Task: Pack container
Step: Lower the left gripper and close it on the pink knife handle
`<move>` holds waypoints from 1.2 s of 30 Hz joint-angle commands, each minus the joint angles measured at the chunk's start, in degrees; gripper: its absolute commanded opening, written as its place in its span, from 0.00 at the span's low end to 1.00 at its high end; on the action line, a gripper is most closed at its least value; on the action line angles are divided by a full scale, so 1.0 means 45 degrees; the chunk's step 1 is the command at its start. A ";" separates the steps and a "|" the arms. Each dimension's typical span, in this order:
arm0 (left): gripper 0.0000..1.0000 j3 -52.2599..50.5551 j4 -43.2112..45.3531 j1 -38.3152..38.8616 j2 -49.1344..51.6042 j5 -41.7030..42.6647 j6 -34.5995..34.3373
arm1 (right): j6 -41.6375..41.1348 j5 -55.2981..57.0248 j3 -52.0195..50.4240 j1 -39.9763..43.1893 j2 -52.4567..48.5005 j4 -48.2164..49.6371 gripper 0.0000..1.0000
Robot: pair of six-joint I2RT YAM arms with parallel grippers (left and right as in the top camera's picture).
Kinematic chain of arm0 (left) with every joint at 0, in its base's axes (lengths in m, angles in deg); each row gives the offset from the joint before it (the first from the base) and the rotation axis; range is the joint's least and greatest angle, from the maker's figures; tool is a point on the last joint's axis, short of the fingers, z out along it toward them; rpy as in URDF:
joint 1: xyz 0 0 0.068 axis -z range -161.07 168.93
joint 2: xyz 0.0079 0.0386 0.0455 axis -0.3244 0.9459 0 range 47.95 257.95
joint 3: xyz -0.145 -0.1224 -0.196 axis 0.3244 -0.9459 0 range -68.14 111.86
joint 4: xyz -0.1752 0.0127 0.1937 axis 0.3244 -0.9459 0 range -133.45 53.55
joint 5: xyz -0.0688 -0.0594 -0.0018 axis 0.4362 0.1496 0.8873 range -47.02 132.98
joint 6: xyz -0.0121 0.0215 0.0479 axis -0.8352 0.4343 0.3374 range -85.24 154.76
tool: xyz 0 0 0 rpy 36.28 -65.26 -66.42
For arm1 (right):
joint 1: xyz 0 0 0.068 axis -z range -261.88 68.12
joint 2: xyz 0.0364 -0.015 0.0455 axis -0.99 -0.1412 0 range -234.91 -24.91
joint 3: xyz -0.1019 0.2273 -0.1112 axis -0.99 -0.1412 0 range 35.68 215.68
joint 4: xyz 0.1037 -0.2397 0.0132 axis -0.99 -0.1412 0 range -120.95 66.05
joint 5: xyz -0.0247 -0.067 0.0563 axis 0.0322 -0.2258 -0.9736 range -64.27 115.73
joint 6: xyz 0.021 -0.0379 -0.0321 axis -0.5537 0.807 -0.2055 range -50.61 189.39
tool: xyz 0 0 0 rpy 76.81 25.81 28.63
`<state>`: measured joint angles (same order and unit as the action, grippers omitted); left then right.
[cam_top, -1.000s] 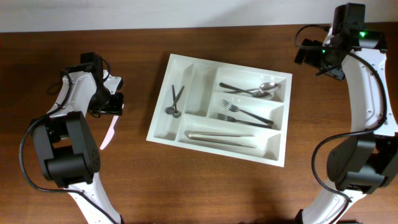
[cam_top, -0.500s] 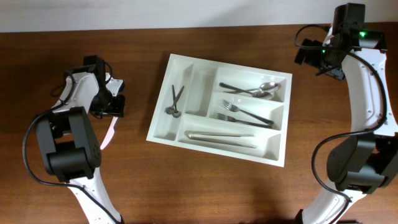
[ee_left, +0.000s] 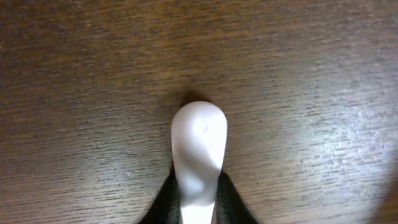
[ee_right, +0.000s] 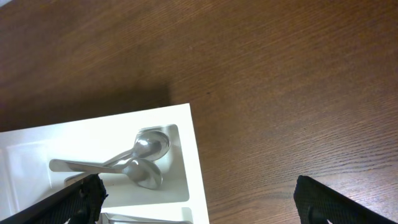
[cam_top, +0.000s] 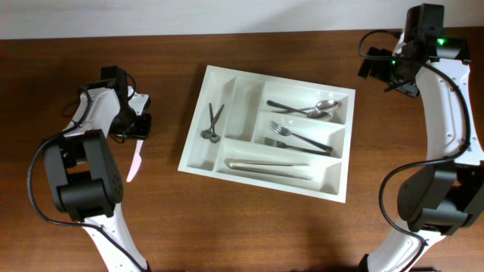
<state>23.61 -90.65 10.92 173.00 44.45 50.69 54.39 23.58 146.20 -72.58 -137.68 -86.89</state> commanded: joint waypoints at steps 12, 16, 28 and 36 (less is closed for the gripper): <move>0.02 0.0068 -0.0019 -0.0010 0.0301 0.0068 -0.0019 | -0.0117 0.0160 0.0204 0.0019 -0.0029 -0.0010 0.99; 0.02 0.0311 -0.0165 -0.0010 0.0301 0.0155 -0.0024 | -0.0117 0.0160 0.0204 0.0019 -0.0029 -0.0010 0.99; 0.02 0.0291 -0.0015 -0.0005 0.0306 0.0840 -0.0019 | -0.0117 0.0160 0.0204 0.0019 -0.0029 -0.0010 0.99; 0.02 0.0189 0.0097 -0.0010 0.0393 0.0860 -0.0015 | -0.0117 0.0160 0.0204 0.0019 -0.0029 -0.0010 0.99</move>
<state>25.09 -90.60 10.87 172.19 46.79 50.56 54.36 23.58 146.22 -72.58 -137.71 -86.91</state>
